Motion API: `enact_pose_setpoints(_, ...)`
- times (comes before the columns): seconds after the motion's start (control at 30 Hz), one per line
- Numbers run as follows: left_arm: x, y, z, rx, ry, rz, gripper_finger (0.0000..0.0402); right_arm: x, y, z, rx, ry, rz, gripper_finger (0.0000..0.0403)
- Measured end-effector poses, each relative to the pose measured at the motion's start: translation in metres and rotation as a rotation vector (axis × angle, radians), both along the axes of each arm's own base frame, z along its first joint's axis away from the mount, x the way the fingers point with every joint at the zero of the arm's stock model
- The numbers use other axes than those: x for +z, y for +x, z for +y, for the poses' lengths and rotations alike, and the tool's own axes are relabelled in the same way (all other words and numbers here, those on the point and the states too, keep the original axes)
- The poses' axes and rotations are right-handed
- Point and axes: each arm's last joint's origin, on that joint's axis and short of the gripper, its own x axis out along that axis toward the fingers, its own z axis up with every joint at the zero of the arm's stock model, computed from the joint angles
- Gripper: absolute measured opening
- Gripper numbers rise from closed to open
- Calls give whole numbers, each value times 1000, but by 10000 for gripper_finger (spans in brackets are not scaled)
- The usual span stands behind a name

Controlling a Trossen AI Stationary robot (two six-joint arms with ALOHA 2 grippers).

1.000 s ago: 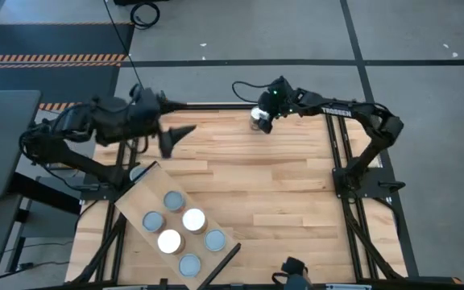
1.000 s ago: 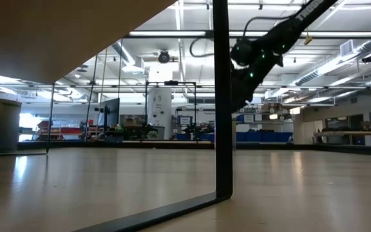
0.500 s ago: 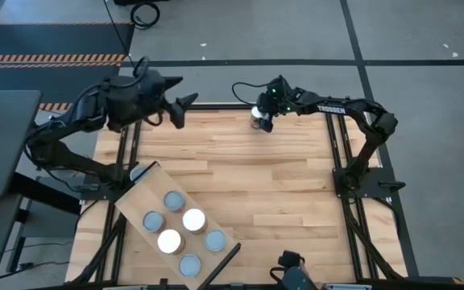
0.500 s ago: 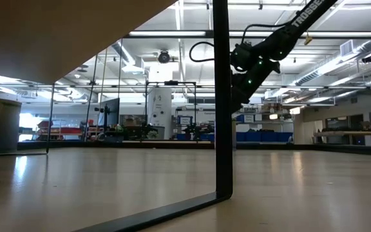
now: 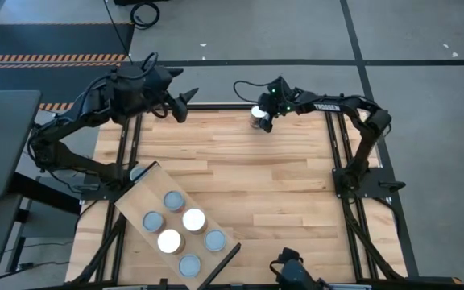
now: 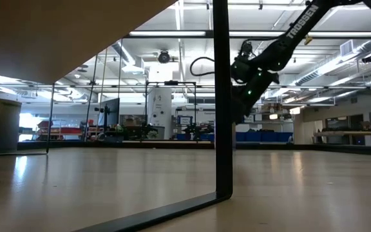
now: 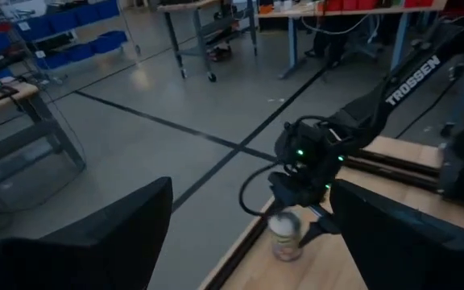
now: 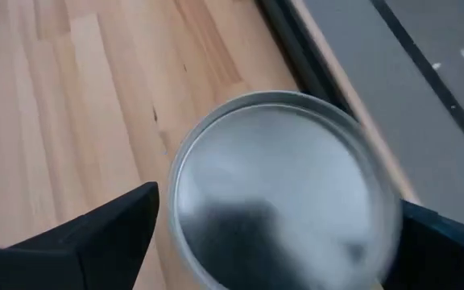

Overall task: Pick and place cans onto a shelf
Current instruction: Put the canned peaches on the shelf

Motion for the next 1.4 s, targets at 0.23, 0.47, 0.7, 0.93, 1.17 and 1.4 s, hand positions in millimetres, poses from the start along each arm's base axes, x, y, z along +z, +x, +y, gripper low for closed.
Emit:
enact_pose_setpoints(0.23, 1, -7, 5, -52, 0, 17, 341, -9, 10, 0, -53, 43, -39, 371)
enact_pose_setpoints(0.47, 5, -18, 9, -233, -100, -50, 306, -8, 25, 17, -64, 35, -43, 300)
enact_pose_setpoints(0.7, 1, -22, 7, -219, -199, -57, 298, 3, 72, 72, 113, -52, -166, 300)
enact_pose_setpoints(0.93, 0, -23, 1, -220, -232, -61, 298, 8, 109, 132, 198, -75, -264, 306)
enact_pose_setpoints(1.17, 7, -39, -1, -137, -178, -81, 298, 6, 163, 166, 272, -46, -238, 306)
enact_pose_setpoints(1.4, 9, -70, -8, -108, -157, -44, 298, -6, 208, 168, 299, -26, -110, 314)
